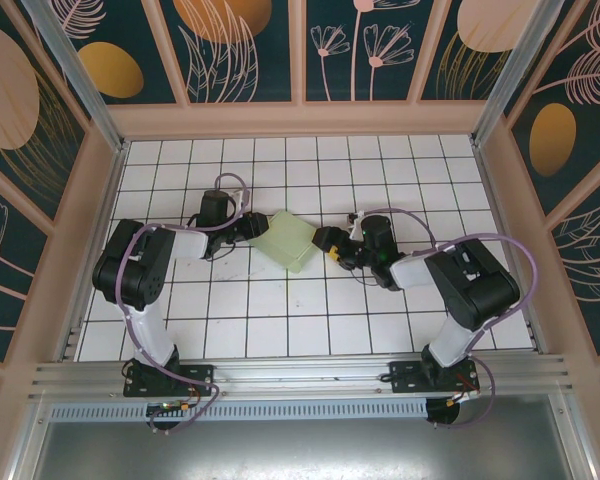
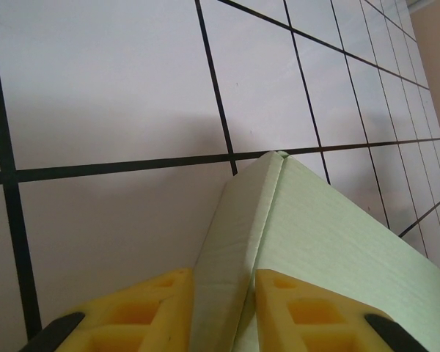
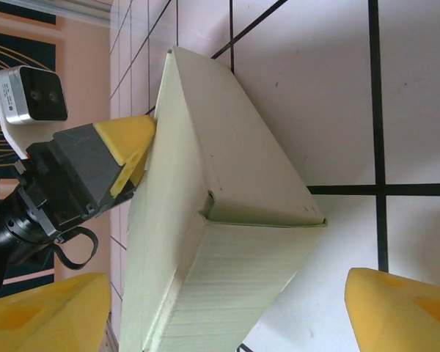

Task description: Fold the paper box

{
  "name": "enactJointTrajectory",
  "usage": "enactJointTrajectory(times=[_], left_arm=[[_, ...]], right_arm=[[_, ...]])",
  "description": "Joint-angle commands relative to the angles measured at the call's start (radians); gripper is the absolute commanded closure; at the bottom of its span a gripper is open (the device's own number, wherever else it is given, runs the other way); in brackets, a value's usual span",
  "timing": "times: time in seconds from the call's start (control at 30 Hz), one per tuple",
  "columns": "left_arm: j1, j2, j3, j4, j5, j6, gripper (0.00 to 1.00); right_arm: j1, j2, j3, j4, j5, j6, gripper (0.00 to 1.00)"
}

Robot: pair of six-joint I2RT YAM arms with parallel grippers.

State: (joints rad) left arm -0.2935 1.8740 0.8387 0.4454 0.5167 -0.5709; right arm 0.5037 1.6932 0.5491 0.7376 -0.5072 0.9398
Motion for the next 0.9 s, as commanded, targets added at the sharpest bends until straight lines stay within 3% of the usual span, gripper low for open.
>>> enactJointTrajectory(times=[0.0, 0.27, 0.4, 0.47, 0.67, 0.8, 0.87], left_arm=[[0.007, 0.042, -0.001, -0.074, -0.02, -0.001, 0.73], [0.007, 0.044, -0.003, -0.07, -0.02, 0.012, 0.71], [0.007, 0.041, -0.006, -0.064, -0.014, 0.017, 0.67], [0.007, 0.024, -0.014, -0.048, -0.022, 0.015, 0.63], [0.007, -0.077, -0.072, 0.06, -0.055, 0.042, 0.36], [0.007, -0.234, -0.157, 0.174, -0.167, 0.123, 0.19], [0.002, -0.318, -0.213, 0.244, -0.224, 0.19, 0.02]], right_arm=[[0.008, 0.035, 0.026, 0.089, -0.046, 0.051, 0.2], [0.006, 0.108, 0.049, 0.237, -0.104, 0.212, 0.32], [0.003, 0.145, 0.055, 0.267, -0.123, 0.303, 0.5], [0.0, 0.152, 0.05, 0.273, -0.121, 0.329, 0.54], [-0.03, 0.129, 0.024, 0.271, -0.118, 0.35, 0.56], [-0.061, 0.103, 0.02, 0.261, -0.141, 0.347, 0.56], [-0.074, 0.088, 0.019, 0.248, -0.153, 0.343, 0.56]])
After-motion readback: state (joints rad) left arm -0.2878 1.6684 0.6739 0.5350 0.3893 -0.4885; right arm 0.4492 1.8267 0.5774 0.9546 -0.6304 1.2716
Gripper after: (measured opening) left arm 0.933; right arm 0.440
